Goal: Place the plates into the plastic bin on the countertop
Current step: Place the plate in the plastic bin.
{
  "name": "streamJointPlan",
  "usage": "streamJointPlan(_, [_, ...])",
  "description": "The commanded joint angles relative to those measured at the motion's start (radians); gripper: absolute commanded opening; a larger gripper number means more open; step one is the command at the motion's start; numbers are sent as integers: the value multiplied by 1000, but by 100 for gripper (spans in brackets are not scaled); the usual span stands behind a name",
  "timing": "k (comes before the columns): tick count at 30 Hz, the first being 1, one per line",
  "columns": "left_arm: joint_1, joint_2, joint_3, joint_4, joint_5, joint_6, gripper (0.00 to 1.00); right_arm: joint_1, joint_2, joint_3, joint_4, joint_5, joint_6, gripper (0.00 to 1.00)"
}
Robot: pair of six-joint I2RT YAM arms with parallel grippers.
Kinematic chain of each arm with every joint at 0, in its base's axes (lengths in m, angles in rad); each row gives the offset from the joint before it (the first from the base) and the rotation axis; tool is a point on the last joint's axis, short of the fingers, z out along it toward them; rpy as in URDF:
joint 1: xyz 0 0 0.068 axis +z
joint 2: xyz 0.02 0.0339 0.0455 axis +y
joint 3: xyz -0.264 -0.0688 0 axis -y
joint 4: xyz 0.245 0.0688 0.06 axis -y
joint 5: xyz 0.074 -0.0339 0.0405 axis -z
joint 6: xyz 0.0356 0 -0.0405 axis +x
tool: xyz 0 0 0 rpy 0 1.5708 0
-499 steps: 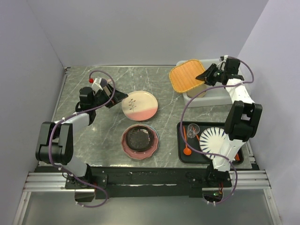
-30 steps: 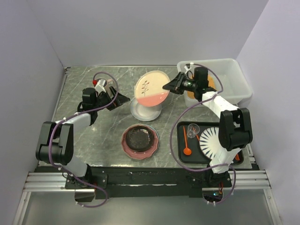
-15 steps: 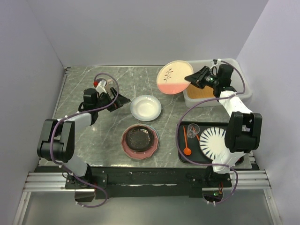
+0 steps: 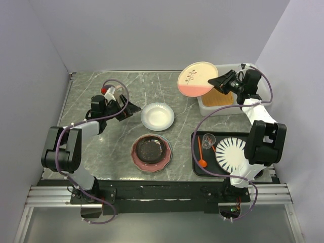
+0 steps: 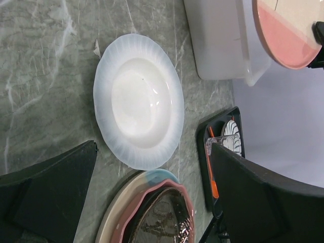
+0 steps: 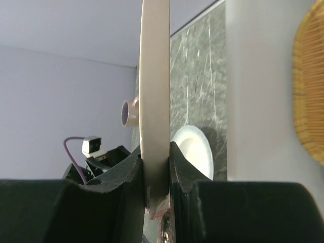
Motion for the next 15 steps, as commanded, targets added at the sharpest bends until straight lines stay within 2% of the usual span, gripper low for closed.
streamJointPlan(1, [-2, -7, 55, -6, -6, 41, 99, -31, -37, 60, 164, -19, 53, 0])
streamJointPlan(15, [-2, 5, 63, -6, -6, 41, 99, -158, -10, 45, 205, -25, 98, 0])
